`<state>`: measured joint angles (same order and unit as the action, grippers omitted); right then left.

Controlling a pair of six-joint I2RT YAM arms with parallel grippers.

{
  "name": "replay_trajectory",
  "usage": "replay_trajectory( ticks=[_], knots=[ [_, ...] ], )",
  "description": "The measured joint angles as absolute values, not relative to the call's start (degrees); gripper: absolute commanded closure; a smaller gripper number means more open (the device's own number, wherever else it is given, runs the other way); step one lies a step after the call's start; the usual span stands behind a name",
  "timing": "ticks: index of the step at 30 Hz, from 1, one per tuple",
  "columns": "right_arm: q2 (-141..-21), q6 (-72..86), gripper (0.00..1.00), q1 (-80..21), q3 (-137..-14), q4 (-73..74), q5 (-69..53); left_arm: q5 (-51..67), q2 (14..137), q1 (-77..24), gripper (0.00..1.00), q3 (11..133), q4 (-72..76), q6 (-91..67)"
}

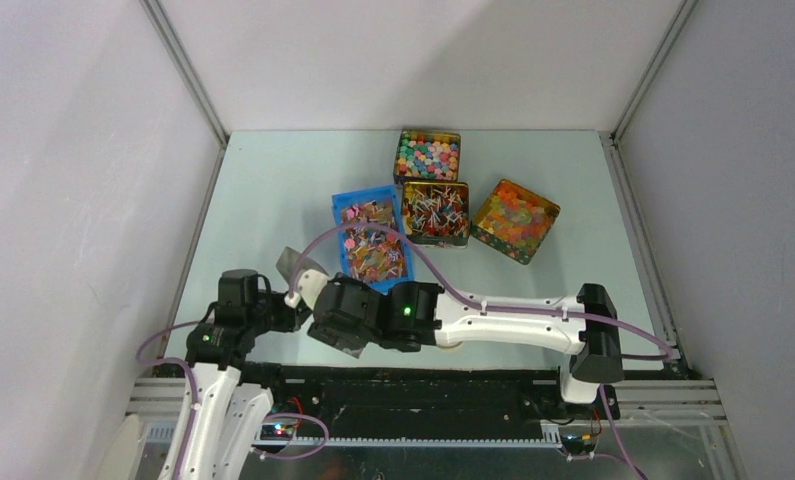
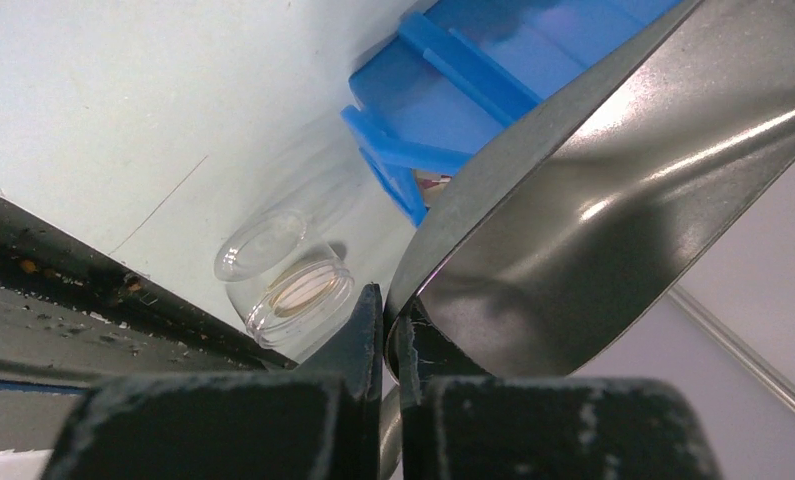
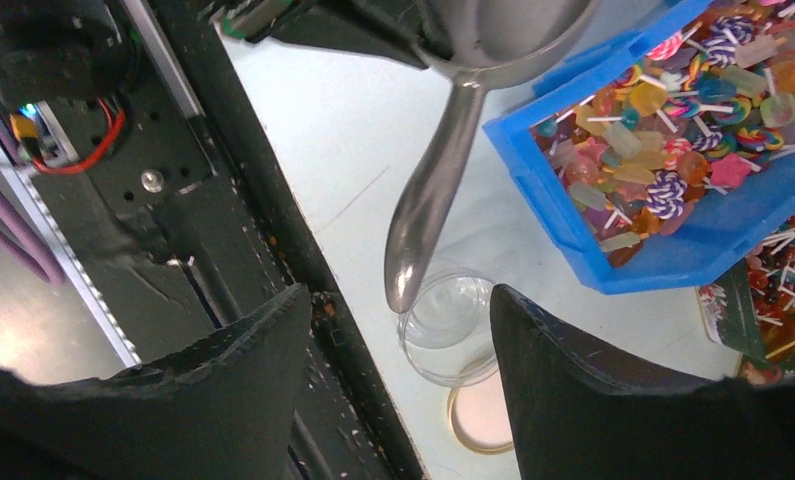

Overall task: Pack the candies
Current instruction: Pick up the spatula from the center of the board, then adjust the spatula.

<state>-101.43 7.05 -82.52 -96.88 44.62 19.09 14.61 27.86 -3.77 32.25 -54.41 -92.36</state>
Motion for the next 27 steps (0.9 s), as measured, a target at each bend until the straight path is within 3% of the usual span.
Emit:
replay_trajectory(
  ticks=[11, 20, 27],
  knots=[
    [-100.8, -0.2, 0.32, -86.8, -90.1, 38.6, 26.5, 18.6, 29.6, -3.8, 1.00, 32.2, -52.6, -91.4],
    [-103.5, -4.7, 0.43, -87.8, -92.3, 37.1, 37.4, 20.6, 29.6, -3.8, 1.00, 32.2, -52.2, -90.0],
    [-107.5, -5.2, 0.47, -87.4, -94.2, 37.7, 39.0, 21.4, 29.6, -3.8, 1.00, 32.2, -51.9, -89.9]
  ],
)
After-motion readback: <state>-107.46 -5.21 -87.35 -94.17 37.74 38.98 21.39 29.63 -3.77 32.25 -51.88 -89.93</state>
